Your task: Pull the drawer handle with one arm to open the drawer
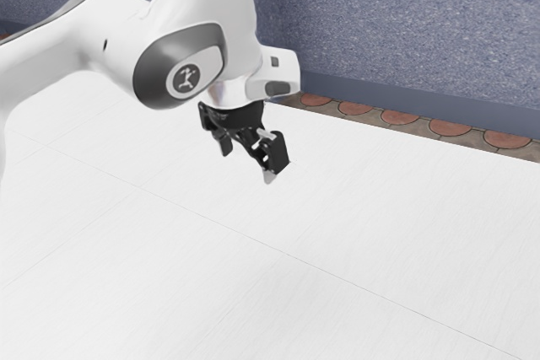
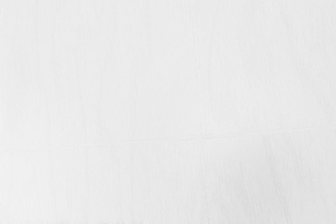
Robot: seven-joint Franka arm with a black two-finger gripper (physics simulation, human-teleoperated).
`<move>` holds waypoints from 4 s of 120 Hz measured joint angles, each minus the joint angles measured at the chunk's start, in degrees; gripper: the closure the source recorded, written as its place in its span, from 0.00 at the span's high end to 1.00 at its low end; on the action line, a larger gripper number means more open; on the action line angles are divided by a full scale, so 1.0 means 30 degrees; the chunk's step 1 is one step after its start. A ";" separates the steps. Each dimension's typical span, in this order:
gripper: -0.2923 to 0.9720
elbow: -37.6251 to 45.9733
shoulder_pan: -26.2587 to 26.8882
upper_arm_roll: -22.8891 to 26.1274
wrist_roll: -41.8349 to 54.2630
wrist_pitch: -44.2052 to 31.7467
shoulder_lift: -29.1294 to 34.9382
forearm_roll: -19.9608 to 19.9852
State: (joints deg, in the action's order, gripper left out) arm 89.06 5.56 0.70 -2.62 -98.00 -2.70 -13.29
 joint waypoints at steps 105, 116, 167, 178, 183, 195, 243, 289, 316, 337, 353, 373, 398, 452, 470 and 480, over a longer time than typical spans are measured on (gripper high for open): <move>0.77 -0.5283 0.0909 0.1653 -0.5989 -0.7173 -0.5010 0.7166; 0.77 -0.8381 0.0899 0.1807 -0.7540 -0.7417 -0.7322 0.7420; 0.77 -1.3666 0.2814 0.3811 -1.0938 -0.7806 -1.1614 0.7202; 0.77 -1.4207 0.2931 0.3906 -1.1281 -0.7826 -1.2067 0.6893; 0.77 -1.4250 0.2964 0.3930 -1.1420 -0.7836 -1.2224 0.6821; 0.77 -1.4219 0.3116 0.3996 -1.1717 -0.7852 -1.2388 0.6733; 0.77 -1.4183 0.3410 0.3823 -1.2508 -0.7823 -1.2209 0.6522; 0.77 -1.2255 0.4376 0.2139 -1.2897 -0.7078 -0.9702 0.6572; 0.77 -1.1653 0.5430 0.1830 -1.3055 -0.6640 -0.9053 0.6661; 0.77 -1.1260 0.5436 0.1755 -1.3153 -0.6433 -0.9036 0.7031; 0.76 -1.1025 0.5386 0.1764 -1.3192 -0.6303 -0.9031 0.7260; 0.76 -1.0976 0.5340 0.1751 -1.3205 -0.6117 -0.9004 0.7382; 0.75 -0.9207 0.5496 0.0896 -1.3248 -0.5924 -0.7846 0.7789; 0.75 -0.3010 0.5420 -0.0953 -1.3350 -0.5896 -0.3032 0.8145; 0.75 -0.1347 0.5342 -0.1346 -1.3429 -0.5983 -0.1770 0.8233; 0.75 -0.0328 0.5150 -0.1479 -1.3473 -0.6043 -0.1042 0.8111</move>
State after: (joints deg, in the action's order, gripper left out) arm 88.07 21.01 -3.74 -43.04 -116.13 -5.82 11.05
